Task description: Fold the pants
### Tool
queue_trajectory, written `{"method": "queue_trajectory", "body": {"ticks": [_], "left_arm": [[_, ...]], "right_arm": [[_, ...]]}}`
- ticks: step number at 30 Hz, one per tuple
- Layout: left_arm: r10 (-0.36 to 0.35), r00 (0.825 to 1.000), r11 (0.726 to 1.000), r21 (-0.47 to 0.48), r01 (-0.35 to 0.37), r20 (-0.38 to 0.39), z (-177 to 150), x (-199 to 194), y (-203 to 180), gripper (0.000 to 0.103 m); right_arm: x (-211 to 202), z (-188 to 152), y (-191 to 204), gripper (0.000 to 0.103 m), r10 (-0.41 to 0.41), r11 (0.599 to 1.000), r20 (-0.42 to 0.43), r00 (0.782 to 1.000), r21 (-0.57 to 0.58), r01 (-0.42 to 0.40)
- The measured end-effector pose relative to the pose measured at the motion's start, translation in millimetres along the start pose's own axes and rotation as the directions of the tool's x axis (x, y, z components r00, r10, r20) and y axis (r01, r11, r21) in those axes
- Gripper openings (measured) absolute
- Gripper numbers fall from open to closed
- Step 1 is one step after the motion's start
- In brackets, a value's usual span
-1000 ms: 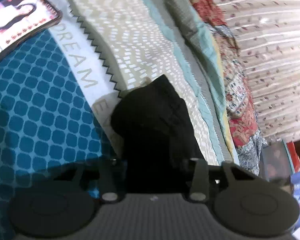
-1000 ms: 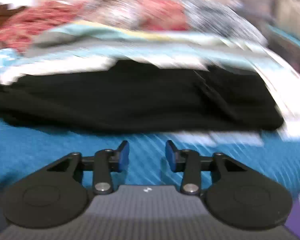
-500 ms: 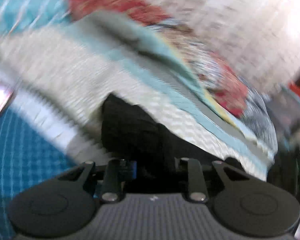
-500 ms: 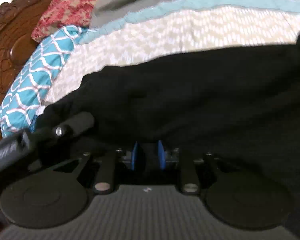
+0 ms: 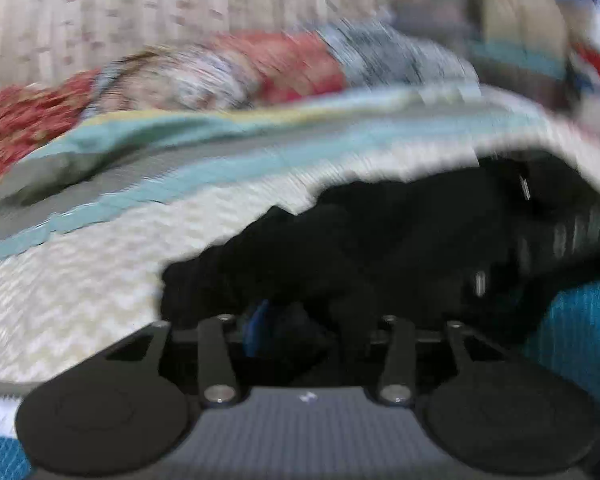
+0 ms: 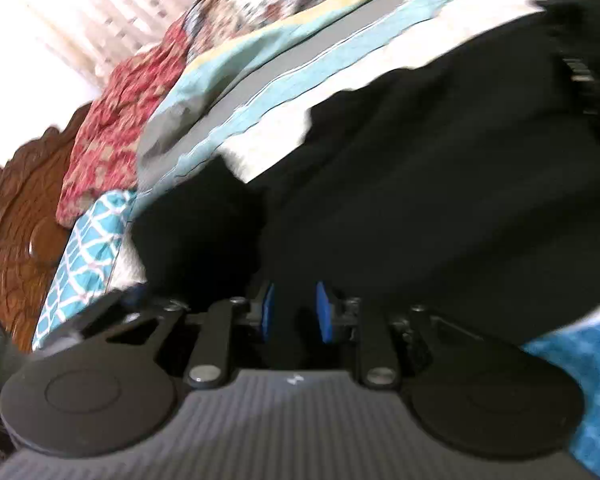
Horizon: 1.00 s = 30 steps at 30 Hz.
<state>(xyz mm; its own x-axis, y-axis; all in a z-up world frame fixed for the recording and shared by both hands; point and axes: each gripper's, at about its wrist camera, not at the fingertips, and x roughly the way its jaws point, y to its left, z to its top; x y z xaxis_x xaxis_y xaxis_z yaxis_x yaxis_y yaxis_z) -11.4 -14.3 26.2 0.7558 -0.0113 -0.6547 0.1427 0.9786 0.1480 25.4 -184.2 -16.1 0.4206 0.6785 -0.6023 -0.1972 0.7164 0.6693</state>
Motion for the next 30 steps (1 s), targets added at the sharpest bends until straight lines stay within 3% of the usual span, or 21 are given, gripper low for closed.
{"method": "queue_trajectory", "body": {"ticks": [1,3,5,8,10,11,13,15,18,19,20,21,22,25,28,30], "left_arm": [[0.02,1.0,0.999,0.042,-0.02,-0.008,-3.0,1.7,-10.3,0.05],[0.034,0.999,0.995,0.094,-0.035,0.019,-7.1,-8.1,-22.0,0.073],[-0.004,0.999,0.997,0.074,0.0,0.055,-8.7,-26.6,-16.3,0.08],[-0.063,0.992,0.997,-0.046,0.068,0.109,-12.9,-61.7,15.2,0.085],[-0.087,0.986,0.977,-0.184,0.113,0.141,-21.9,-82.8,46.5,0.088],[-0.078,0.986,0.961,-0.253,0.114,0.144,-26.6,-88.7,62.8,0.088],[-0.044,0.991,0.92,-0.382,0.089,0.124,-33.4,-92.4,92.6,0.083],[-0.02,0.995,0.873,-0.484,0.064,0.096,-38.7,-89.6,116.4,0.071],[-0.038,0.997,0.799,-0.597,0.074,0.073,-44.8,-79.4,137.7,0.063],[-0.048,0.997,0.785,-0.614,0.08,0.068,-45.5,-75.7,140.4,0.062],[-0.06,0.997,0.776,-0.625,0.082,0.057,-46.1,-70.2,140.3,0.059],[-0.065,0.997,0.776,-0.626,0.081,0.047,-47.0,-66.8,138.7,0.059],[-0.07,0.997,0.777,-0.624,0.078,0.037,-46.0,-62.9,135.8,0.059],[-0.09,0.995,0.78,-0.619,0.097,0.043,-42.6,-59.8,128.7,0.059],[-0.101,0.993,0.795,-0.594,0.12,0.065,-28.6,-57.0,119.4,0.059],[-0.116,0.991,0.808,-0.573,0.136,0.072,-17.9,-51.1,111.2,0.059]], "right_arm": [[-1.9,-0.8,-2.3,0.028,-0.003,1.0,0.009,1.0,0.008,0.003],[-5.0,-0.2,-4.3,0.036,0.006,1.0,0.027,1.0,0.022,-0.006],[-2.5,1.0,-0.4,0.048,0.028,0.999,0.042,0.999,0.028,-0.029],[-1.1,2.5,7.2,0.065,0.086,0.995,0.055,0.995,0.035,-0.088],[0.3,9.3,8.0,0.08,0.124,0.991,0.054,0.991,0.044,-0.126],[2.1,9.3,10.8,0.085,0.136,0.99,0.049,0.99,0.041,-0.138],[12.9,10.3,18.8,0.086,0.133,0.991,0.018,0.991,0.025,-0.134],[25.3,10.8,28.2,0.086,0.117,0.993,-0.023,0.993,0.007,-0.117],[35.8,3.4,43.8,0.087,0.115,0.993,-0.09,0.989,-0.023,-0.118],[37.9,0.0,52.9,0.087,0.105,0.992,-0.094,0.99,-0.064,-0.111],[36.9,-2.9,61.1,0.08,0.078,0.988,-0.094,0.993,-0.122,-0.089],[38.9,-6.6,73.1,0.049,0.035,0.975,-0.09,0.995,-0.216,-0.054],[38.6,-8.5,81.0,0.033,0.005,0.957,-0.084,0.996,-0.287,-0.029],[17.3,-2.5,83.1,0.024,0.021,0.937,0.006,1.0,-0.35,-0.018],[-19.2,2.3,84.5,0.023,-0.006,0.873,0.181,0.983,-0.479,0.094],[-32.5,4.5,73.3,0.024,-0.038,0.841,0.247,0.968,-0.515,0.165]]}}
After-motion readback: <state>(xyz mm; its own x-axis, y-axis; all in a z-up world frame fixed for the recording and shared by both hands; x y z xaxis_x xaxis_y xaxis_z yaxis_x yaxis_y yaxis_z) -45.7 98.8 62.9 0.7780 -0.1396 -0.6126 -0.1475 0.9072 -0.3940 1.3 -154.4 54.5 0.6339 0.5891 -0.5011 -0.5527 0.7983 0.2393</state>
